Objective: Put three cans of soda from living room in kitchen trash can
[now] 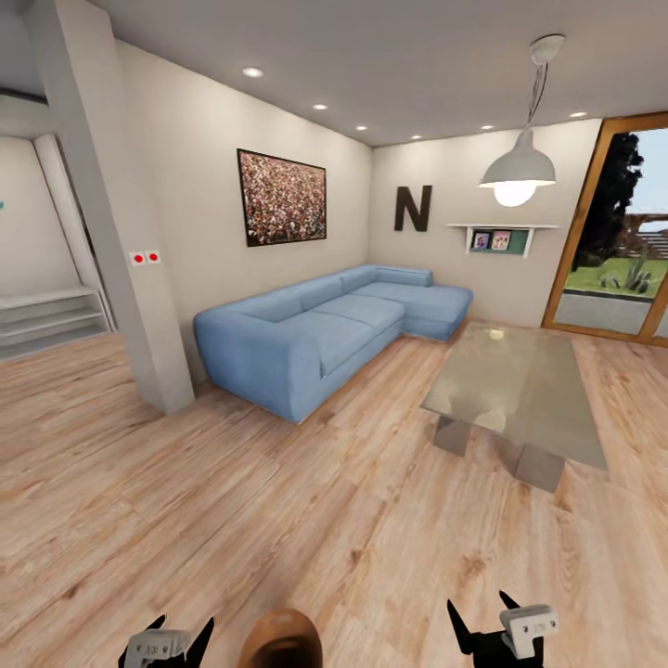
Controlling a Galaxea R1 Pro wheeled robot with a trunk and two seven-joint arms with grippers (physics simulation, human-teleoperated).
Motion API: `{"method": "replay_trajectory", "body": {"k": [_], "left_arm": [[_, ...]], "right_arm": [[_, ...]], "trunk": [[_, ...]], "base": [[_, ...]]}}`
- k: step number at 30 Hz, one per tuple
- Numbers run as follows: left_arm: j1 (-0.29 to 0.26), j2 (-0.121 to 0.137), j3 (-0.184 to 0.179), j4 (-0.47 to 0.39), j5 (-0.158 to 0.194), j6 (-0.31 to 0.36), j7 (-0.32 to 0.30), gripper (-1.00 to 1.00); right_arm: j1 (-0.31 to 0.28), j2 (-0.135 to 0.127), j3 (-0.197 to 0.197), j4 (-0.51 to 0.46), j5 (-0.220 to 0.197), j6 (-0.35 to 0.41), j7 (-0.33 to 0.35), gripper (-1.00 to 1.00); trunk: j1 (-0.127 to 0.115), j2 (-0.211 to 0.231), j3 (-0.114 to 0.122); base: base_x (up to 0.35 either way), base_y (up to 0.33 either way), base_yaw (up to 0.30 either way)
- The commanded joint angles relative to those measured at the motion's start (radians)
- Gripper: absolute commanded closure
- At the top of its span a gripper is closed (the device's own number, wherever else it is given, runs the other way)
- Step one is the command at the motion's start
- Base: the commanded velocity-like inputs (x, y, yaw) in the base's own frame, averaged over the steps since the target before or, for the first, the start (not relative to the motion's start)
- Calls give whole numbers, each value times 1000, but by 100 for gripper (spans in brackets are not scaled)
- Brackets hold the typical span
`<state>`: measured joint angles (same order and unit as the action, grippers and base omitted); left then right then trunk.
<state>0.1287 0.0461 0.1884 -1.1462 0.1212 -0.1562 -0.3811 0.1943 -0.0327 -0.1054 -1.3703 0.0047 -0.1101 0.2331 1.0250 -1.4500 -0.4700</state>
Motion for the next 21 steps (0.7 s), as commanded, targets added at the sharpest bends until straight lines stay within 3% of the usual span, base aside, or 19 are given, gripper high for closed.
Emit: {"method": "replay_trajectory", "body": {"k": [1, 21], "left_arm": [[0, 0, 0, 4, 0, 0, -1, -100], [0, 0, 1, 43, 0, -2, -2, -100]], "right_arm": [[0, 1, 0, 0, 0, 0, 0, -100], [1, 2, 3, 7, 5, -5, 0, -100]], "trunk": [[0, 0, 0], [0, 0, 0]], "base": [[-5, 260, 0], [-1, 284, 0]]}}
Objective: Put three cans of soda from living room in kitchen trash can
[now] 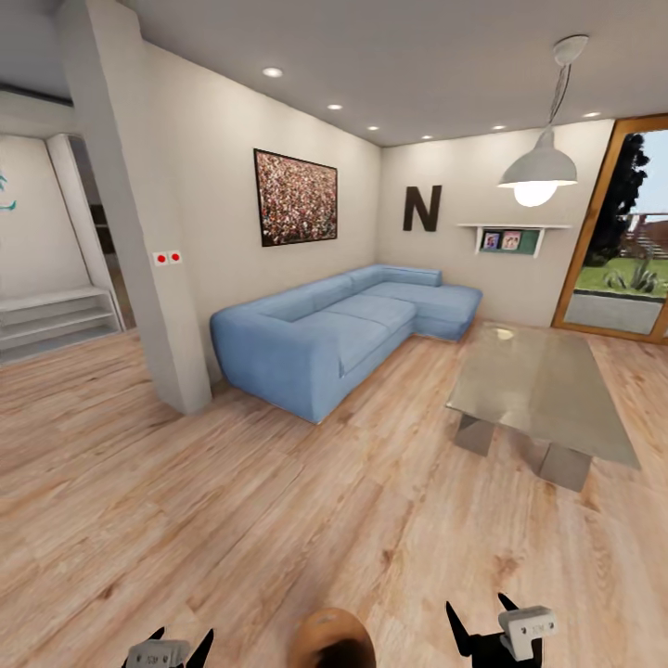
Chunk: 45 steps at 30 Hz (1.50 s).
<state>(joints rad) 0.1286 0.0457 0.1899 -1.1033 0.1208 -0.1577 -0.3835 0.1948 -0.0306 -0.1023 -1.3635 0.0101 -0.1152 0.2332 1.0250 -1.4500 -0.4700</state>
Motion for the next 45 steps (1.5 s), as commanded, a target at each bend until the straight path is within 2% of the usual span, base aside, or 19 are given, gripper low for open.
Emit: {"method": "replay_trajectory", "body": {"k": [1, 20, 31, 38, 45], "left_arm": [[0, 0, 0, 0, 0, 0, 0, -100], [-1, 0, 0, 3, -1, 3, 2, -100], [-1, 0, -1, 40, -1, 3, 4, -100], [-1, 1, -1, 58, -1, 3, 7, -100], [-5, 1, -2, 77, -1, 1, 8, -100]], "right_arm": [[0, 0, 0, 1, 0, 0, 0, -100], [-1, 1, 1, 44, 5, -1, 0, -100], [-2, 1, 2, 56, 4, -1, 0, -100], [-3, 1, 3, 70, 5, -1, 0, -100], [-3, 1, 3, 75, 5, -1, 0, -100]], "trunk": [[0, 0, 0], [0, 0, 0], [0, 0, 0], [0, 0, 0], [0, 0, 0]], "base": [[0, 296, 0], [0, 305, 0], [10, 310, 0], [155, 262, 0], [185, 85, 0]]}}
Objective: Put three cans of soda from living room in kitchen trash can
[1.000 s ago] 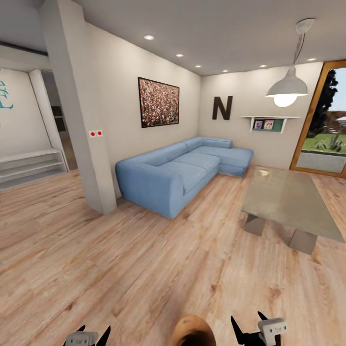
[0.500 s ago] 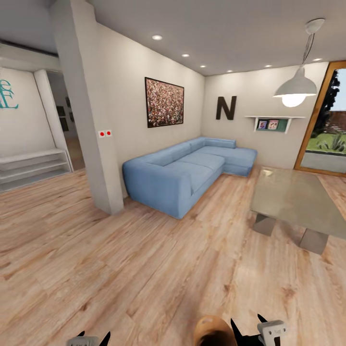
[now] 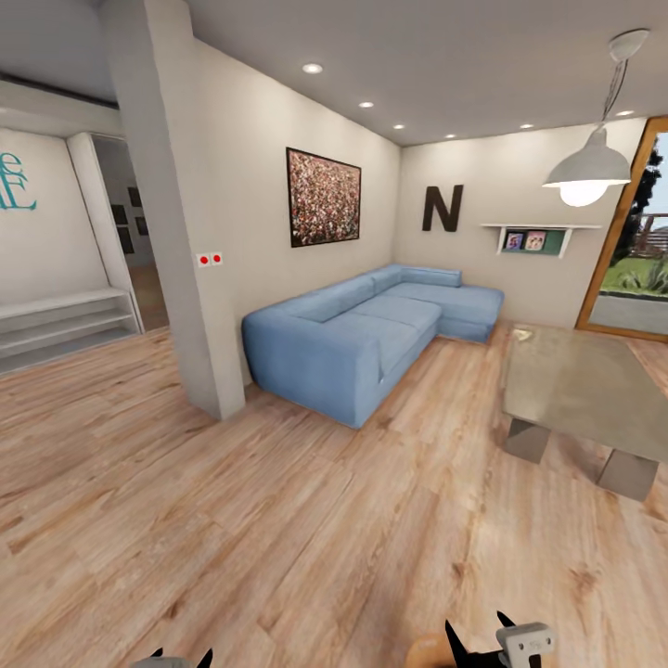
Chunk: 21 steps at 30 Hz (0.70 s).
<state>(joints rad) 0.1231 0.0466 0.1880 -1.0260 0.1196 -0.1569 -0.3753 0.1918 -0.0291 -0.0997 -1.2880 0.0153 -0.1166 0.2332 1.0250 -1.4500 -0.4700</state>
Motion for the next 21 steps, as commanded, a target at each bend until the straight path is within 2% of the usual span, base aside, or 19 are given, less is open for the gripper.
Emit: {"method": "replay_trajectory", "body": {"k": [1, 18, 21], "left_arm": [[0, 0, 0, 1, 0, 0, 0, -100], [-2, -4, 3, 4, 1, -1, 1, -100], [-2, -5, 3, 4, 0, -1, 1, -100]], "right_arm": [[0, 0, 0, 1, 0, 0, 0, -100], [-5, -8, -12, 7, -9, 9, -2, -100], [-7, -11, -17, 9, -11, 14, -2, -100]], "trunk": [[0, 0, 0], [0, 0, 0], [12, -21, -9]], "base": [[79, 32, 0], [21, 8, 0], [1, 1, 0]]}}
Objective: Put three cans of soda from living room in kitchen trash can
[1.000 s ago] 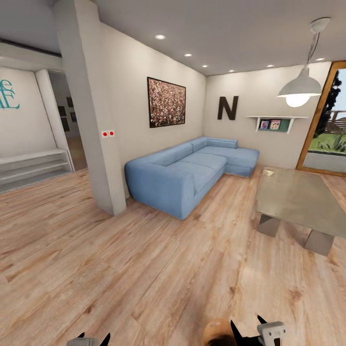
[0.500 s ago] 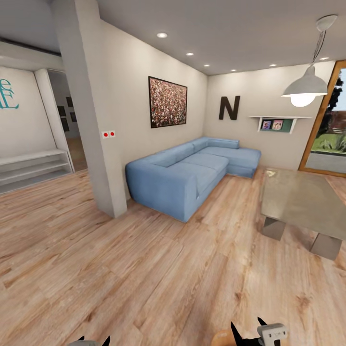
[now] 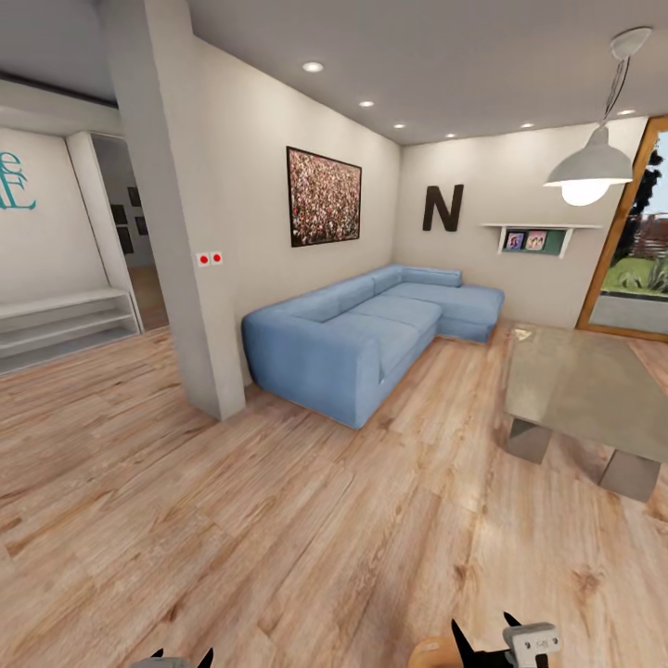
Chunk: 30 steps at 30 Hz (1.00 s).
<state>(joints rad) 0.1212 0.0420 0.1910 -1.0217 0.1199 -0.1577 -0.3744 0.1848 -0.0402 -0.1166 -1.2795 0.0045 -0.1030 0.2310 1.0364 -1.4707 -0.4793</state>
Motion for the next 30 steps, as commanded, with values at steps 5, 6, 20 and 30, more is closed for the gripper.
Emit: {"method": "replay_trajectory", "body": {"k": [5, 6, 20, 30], "left_arm": [[0, 0, -1, 0, 0, 1, 1, -100], [0, 0, -1, 0, 0, 1, 1, -100], [0, -1, -1, 0, 0, 2, 3, -100], [0, -1, -2, 0, 0, 3, 2, -100]], "right_arm": [[-35, -2, -22, 13, -1, 32, 0, -100], [-35, -2, -22, 13, -1, 32, 0, -100], [-261, -18, -115, 199, -1, 419, 54, -100], [-416, -76, -121, 481, 1, 472, 59, -100]], "trunk": [[19, -35, -16], [23, -42, -19], [77, -140, -63], [115, -210, -94]], "base": [[0, 0, 0], [0, 0, 0], [0, 0, 0], [0, 0, 0]]}}
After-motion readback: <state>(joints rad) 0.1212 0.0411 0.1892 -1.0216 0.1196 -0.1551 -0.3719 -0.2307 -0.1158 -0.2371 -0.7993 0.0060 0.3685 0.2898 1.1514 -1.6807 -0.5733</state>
